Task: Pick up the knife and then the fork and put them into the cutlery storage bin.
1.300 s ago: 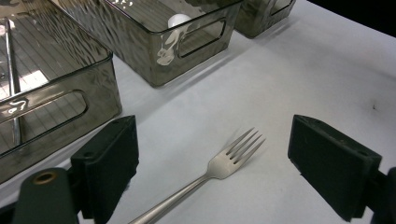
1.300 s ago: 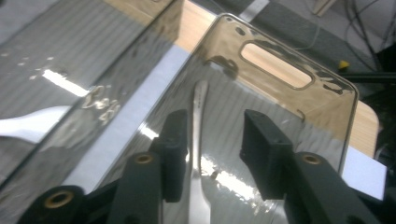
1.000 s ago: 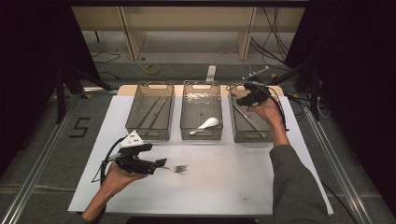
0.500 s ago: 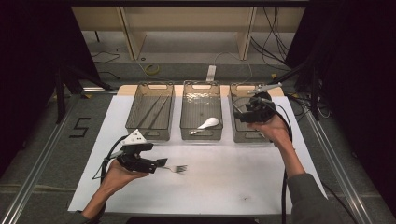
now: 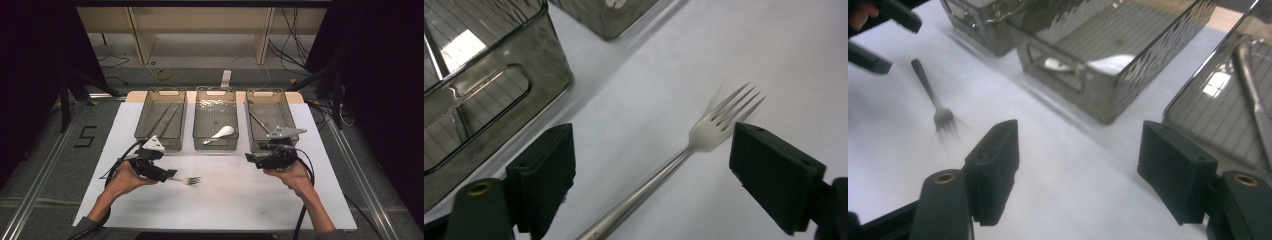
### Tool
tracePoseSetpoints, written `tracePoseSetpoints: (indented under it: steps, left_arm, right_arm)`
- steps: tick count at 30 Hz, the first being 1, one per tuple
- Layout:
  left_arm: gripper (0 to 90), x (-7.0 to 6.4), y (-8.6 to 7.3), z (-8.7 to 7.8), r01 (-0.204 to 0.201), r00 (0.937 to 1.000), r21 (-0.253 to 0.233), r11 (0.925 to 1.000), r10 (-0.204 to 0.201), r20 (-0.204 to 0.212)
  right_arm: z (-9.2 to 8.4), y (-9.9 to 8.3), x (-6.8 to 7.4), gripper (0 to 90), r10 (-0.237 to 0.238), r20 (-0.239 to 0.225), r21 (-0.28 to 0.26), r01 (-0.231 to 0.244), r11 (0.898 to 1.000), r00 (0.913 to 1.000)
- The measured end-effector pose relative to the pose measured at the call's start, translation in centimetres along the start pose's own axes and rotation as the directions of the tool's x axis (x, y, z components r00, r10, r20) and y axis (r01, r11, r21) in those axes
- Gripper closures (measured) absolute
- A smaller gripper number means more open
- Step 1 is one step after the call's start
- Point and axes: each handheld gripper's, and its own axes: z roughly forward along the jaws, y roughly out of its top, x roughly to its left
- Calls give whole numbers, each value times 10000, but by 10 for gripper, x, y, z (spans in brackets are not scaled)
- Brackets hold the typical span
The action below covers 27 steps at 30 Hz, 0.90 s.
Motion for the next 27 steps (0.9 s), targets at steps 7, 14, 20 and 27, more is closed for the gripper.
tracePoseSetpoints:
  steps: [7,14,20,27]
  left_arm:
    - [250,6,2,9,-633,9980,1266,9899,635,29]
    - [301,8,1,19,-1065,9943,2066,9726,1056,151]
    - [359,10,2,24,-1369,9906,2623,9552,1301,432]
    - [441,10,2,32,-1786,9839,3125,9330,1666,650]
  right_arm:
    - [-3,-29,15,316,163,-396,-165,-169,9997,9991]
    - [-9,-40,25,316,-31,-438,-309,17,9995,9990]
    - [-10,-46,30,315,-30,-507,-261,16,9997,9987]
    - [-13,-54,37,306,36,-656,-243,-52,9997,9978]
